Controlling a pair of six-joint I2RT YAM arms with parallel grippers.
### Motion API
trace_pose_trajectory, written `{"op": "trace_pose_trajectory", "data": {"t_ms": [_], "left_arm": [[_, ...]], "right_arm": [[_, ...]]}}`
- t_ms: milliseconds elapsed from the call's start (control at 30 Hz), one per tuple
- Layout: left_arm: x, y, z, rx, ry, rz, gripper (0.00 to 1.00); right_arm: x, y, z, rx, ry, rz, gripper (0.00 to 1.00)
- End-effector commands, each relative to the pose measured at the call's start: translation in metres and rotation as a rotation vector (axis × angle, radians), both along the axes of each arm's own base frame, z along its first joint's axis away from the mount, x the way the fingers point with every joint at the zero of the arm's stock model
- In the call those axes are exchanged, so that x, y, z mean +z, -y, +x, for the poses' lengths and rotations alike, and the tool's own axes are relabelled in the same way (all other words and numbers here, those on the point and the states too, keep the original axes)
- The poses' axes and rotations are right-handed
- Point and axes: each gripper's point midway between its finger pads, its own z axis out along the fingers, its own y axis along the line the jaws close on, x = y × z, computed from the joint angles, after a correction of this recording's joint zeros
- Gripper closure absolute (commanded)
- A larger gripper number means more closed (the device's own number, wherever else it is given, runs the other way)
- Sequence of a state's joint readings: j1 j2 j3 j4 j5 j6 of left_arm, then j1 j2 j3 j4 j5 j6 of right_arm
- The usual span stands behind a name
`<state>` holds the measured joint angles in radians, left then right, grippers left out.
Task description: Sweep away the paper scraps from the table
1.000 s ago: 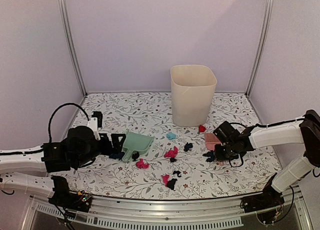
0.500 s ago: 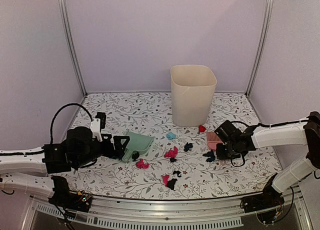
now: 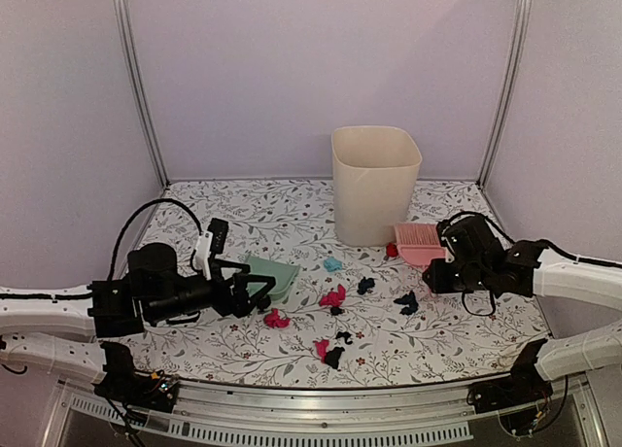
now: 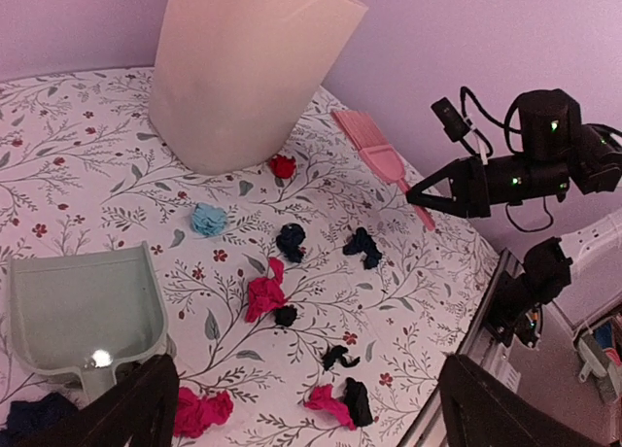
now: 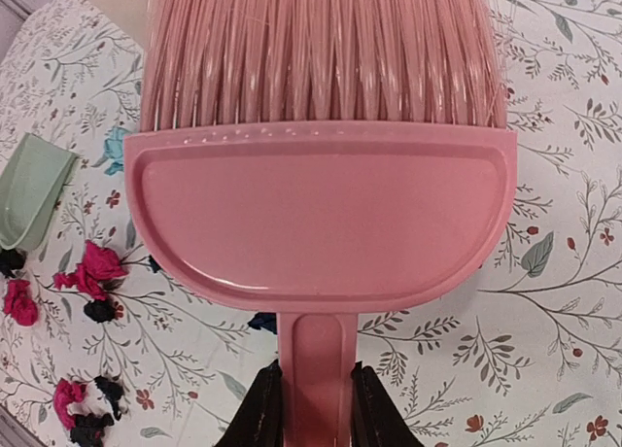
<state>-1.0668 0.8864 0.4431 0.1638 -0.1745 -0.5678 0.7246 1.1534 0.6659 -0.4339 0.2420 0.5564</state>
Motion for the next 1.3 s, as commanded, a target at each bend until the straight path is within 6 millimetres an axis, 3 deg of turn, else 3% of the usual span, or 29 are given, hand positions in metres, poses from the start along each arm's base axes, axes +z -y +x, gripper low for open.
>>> {"op": "trace_pose_trajectory", "data": {"t_ms": [0,100,233,567,733,867,1267], "left_arm": [[0.018,0.028,-0.029,-0.206,0.008,-0.096,0.05],[0.024,0.037,-0.039,-0.273,-0.016,-0.129,0.07],[0.03,0.045,-0.052,-0.354,-0.034,-0.16,0.1],[0.041,0.042,-0.063,-0.393,-0.07,-0.217,0.15],[0.039,0.041,-0.061,-0.376,-0.091,-0.214,0.16],[0.034,0.038,-0.052,-0.319,-0.096,-0.199,0.18],[0.028,0.036,-0.042,-0.253,-0.111,-0.224,0.29]], "right_arm": [[0.041,-0.035,-0.011,0.158,0.109,0.14,1.0],[0.067,-0.052,-0.023,0.219,0.171,0.198,1.0],[0.087,-0.08,-0.041,0.305,0.226,0.225,1.0],[0.11,-0.153,-0.065,0.44,0.309,0.142,1.0],[0.111,-0.189,-0.077,0.511,0.354,0.056,1.0],[0.112,-0.207,-0.085,0.555,0.374,0.031,1.0],[0.099,-0.228,-0.102,0.615,0.404,-0.013,1.0]]}}
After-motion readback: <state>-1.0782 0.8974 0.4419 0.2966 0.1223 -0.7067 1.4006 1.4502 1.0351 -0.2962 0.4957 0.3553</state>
